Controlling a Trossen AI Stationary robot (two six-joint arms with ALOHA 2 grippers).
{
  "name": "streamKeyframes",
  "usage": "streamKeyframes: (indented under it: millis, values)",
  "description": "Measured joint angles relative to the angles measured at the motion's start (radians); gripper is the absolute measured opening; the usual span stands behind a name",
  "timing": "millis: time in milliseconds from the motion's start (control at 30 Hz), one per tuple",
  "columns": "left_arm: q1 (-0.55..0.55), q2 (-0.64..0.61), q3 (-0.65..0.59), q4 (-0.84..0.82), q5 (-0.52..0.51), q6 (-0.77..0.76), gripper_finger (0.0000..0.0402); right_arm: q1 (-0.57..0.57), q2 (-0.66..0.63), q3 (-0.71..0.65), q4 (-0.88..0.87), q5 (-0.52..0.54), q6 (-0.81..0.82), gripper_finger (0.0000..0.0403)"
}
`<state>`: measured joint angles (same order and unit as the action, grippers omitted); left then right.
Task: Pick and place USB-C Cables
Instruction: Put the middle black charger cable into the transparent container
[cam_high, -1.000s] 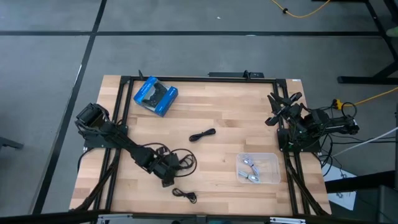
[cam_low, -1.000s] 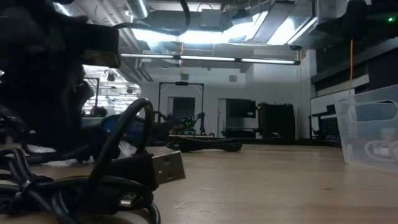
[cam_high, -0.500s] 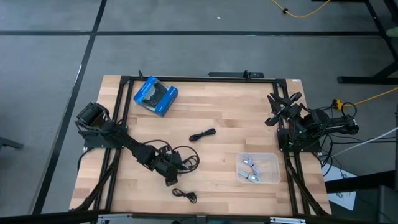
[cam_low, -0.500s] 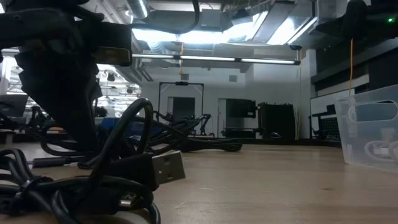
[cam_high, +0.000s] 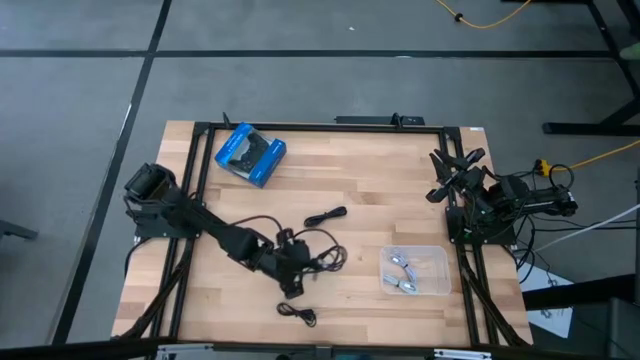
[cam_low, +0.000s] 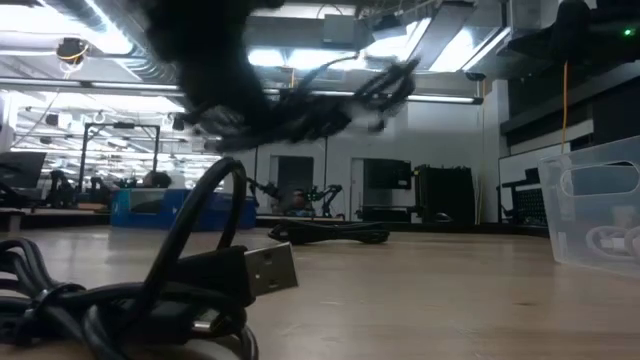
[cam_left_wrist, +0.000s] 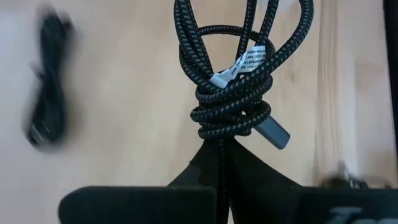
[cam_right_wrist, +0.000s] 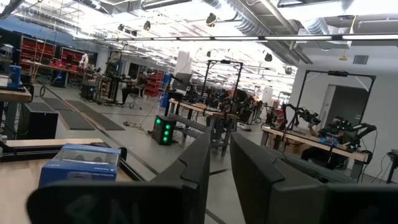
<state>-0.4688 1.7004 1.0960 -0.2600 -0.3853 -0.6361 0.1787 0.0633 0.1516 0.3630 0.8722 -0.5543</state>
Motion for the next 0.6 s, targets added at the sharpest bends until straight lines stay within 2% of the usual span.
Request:
streamKeyframes:
  millis: [200,400,533,600]
  values:
    - [0.098,-0.001,0.054,0.047,-0.026,0.157,0.0002,0.000,0.000,0.000,0.001,0.000,0.052,0.0068]
    - [0.207,0.031,0.092,0.226,0.048,0.276,0.0002,0.000,0.000,0.000,0.059,0.000,0.049,0.0068]
    - [0.242,0.136,0.200,0.253,0.101,0.372,0.0002,0.000,0.000,-0.001,0.104,0.000,0.049,0.0068]
    - [0.250,0.211,0.292,0.265,0.137,0.425,0.0002,0.000,-0.002,-0.001,0.105,0.008,0.049,0.0068]
